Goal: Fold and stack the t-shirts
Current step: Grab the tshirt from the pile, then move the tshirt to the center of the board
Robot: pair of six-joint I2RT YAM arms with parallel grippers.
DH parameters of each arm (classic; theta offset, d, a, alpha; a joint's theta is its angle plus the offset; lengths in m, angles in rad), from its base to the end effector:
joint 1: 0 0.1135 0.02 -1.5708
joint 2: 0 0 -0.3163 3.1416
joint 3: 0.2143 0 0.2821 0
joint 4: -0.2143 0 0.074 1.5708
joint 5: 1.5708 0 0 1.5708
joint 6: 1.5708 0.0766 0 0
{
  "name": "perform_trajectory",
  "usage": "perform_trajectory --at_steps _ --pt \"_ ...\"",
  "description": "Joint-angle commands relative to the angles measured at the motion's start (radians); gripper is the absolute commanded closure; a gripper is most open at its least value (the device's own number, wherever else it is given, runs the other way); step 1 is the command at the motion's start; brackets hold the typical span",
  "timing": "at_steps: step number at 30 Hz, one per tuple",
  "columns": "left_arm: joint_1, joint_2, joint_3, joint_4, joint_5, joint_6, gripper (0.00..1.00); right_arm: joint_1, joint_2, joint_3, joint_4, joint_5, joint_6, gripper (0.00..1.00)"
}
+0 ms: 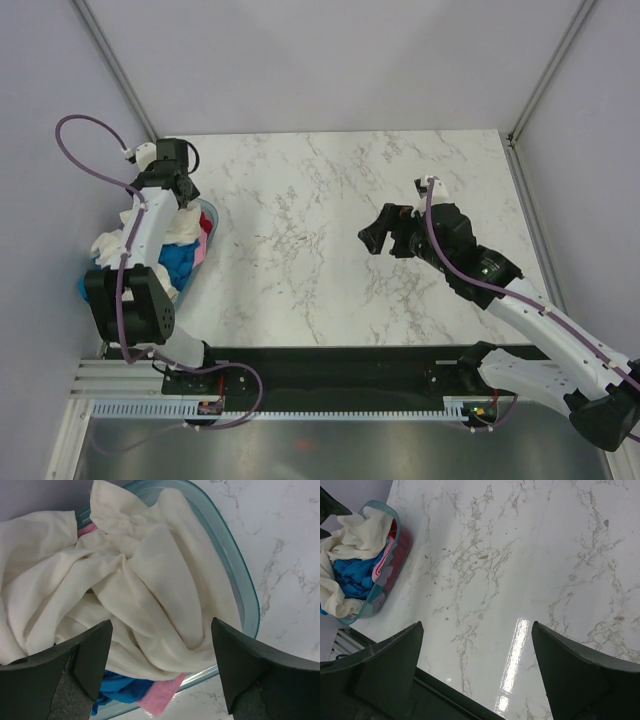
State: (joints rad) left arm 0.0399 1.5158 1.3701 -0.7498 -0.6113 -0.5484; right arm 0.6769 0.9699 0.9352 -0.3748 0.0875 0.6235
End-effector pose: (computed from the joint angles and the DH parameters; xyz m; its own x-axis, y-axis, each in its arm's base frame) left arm 0.3675 0.0587 0.3419 -0.4616 -0.4457 -0.7670 -0.7404 0.6698 0.0564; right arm 0.2042 0.1555 0.3649 -0.5798 0.2803 -0.7650 -0.2746 0.8168 0.5074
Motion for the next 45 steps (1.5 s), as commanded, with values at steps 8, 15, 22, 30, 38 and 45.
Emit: perform_trajectory --at_steps 8,15,22,30,38,45 --pt "0.021 0.141 0.144 0.010 0.053 0.068 0.89 0.000 -0.016 -0.019 0.079 -0.049 -0.013 0.02" --pt "-0.058 0.051 0.492 0.000 0.219 0.177 0.98 0.000 -0.037 -0.007 0.074 -0.012 -0.016 0.02" --pt "-0.207 0.090 0.994 0.046 0.867 0.041 0.98 0.000 -0.040 0.007 0.076 0.015 -0.011 0.02" --pt "-0.416 -0.067 0.654 0.200 0.961 0.033 0.97 0.000 -0.086 -0.007 -0.001 0.127 0.051 0.02" --pt "-0.521 -0.163 -0.187 0.270 0.941 0.068 0.44 0.000 -0.195 -0.071 -0.177 0.348 0.194 0.02" --pt "-0.587 -0.171 -0.417 0.377 0.916 0.005 0.28 -0.007 -0.185 -0.127 -0.220 0.512 0.237 0.04"
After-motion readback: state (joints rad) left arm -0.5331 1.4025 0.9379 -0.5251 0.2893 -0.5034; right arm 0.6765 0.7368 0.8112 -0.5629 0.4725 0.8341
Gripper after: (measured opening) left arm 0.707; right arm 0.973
